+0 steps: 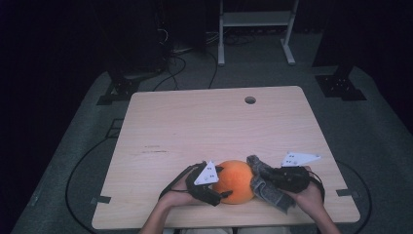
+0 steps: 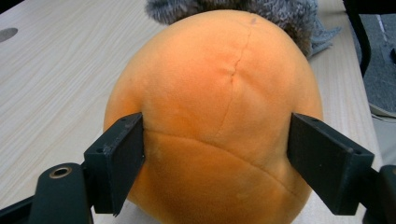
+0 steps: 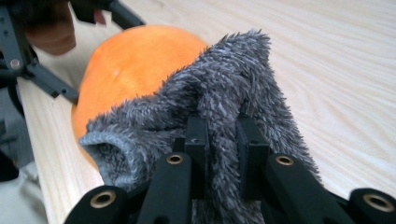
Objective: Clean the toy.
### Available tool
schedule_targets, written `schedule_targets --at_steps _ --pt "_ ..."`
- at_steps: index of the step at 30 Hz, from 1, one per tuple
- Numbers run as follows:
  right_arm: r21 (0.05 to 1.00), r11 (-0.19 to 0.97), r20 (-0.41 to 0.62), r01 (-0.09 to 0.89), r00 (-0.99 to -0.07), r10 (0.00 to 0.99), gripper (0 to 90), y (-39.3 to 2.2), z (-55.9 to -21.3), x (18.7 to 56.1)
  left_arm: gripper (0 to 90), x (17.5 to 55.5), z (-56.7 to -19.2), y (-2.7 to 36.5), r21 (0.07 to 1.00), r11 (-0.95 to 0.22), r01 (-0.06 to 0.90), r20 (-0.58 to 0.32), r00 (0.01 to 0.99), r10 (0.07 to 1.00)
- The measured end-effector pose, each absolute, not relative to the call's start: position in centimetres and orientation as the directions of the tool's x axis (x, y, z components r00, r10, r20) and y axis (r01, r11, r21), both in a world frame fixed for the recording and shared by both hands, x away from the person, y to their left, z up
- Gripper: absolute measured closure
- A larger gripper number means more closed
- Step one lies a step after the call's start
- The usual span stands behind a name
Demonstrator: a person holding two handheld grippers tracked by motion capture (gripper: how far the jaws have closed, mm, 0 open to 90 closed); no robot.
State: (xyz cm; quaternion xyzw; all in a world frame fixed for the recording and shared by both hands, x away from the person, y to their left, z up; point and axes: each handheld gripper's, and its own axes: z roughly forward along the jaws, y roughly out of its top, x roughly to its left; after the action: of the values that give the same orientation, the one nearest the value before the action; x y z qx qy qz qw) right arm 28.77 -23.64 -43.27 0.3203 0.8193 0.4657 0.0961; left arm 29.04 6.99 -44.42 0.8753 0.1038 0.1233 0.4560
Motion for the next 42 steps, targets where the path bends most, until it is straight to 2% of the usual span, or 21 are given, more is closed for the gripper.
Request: schedule_targets --at_steps 4,7,9,11,13,15,17,21,23,27,34,40,42 --pt "0.876 0.283 0.182 0.389 -0.813 0.554 76.8 -22.9 -42.1 28.3 19.8 28.9 -44.4 7.0 0.818 -0.573 0.057 0.137 0.948 0.289" --pt "0.862 0.347 0.131 0.369 -0.825 0.550 76.7 -21.8 -42.5 28.4 19.8 28.8 -44.3 6.9 0.813 -0.580 0.045 0.151 0.947 0.285" --pt "0.850 0.346 0.153 0.398 -0.814 0.560 76.8 -22.3 -42.8 28.6 19.8 28.7 -44.2 6.7 0.812 -0.583 0.036 0.160 0.946 0.281" --pt "0.834 0.369 0.128 0.410 -0.794 0.594 76.9 -22.9 -42.9 28.6 19.9 28.7 -44.2 6.7 0.811 -0.584 0.037 0.160 0.946 0.282" --pt "0.850 0.329 0.148 0.412 -0.786 0.601 77.1 -23.4 -42.8 28.4 19.8 28.8 -44.3 6.9 0.811 -0.583 0.041 0.155 0.947 0.283" --pt "0.873 0.310 0.149 0.377 -0.811 0.566 76.9 -22.9 -42.1 28.2 19.8 28.8 -44.3 6.9 0.810 -0.584 0.042 0.154 0.947 0.282" --pt "0.873 0.334 0.128 0.356 -0.828 0.546 76.6 -22.0 -42.0 28.1 19.8 28.8 -44.2 6.8 0.807 -0.589 0.037 0.160 0.947 0.278" --pt "0.850 0.342 0.161 0.401 -0.816 0.555 77.0 -22.4 -42.8 28.5 19.8 28.6 -44.2 6.6 0.803 -0.596 0.019 0.179 0.946 0.271" --pt "0.838 0.364 0.132 0.407 -0.797 0.589 77.1 -22.9 -42.8 28.6 19.9 28.6 -44.2 6.7 0.801 -0.598 0.018 0.180 0.946 0.269" --pt "0.878 0.300 0.155 0.373 -0.815 0.559 77.0 -22.6 -42.1 28.4 19.9 28.5 -44.1 6.6 0.792 -0.610 0.011 0.193 0.944 0.268" --pt "0.834 0.387 0.106 0.393 -0.803 0.586 77.0 -22.5 -42.6 28.6 19.8 28.5 -44.1 6.6 0.793 -0.609 0.008 0.196 0.944 0.267" --pt "0.876 0.338 0.108 0.344 -0.823 0.558 76.8 -22.6 -41.9 27.8 19.9 28.5 -44.1 6.6 0.784 -0.620 0.002 0.207 0.942 0.264" --pt "0.860 0.374 0.091 0.348 -0.825 0.557 76.6 -22.1 -42.2 27.8 19.8 28.3 -44.0 6.5 0.779 -0.627 -0.009 0.220 0.940 0.260"
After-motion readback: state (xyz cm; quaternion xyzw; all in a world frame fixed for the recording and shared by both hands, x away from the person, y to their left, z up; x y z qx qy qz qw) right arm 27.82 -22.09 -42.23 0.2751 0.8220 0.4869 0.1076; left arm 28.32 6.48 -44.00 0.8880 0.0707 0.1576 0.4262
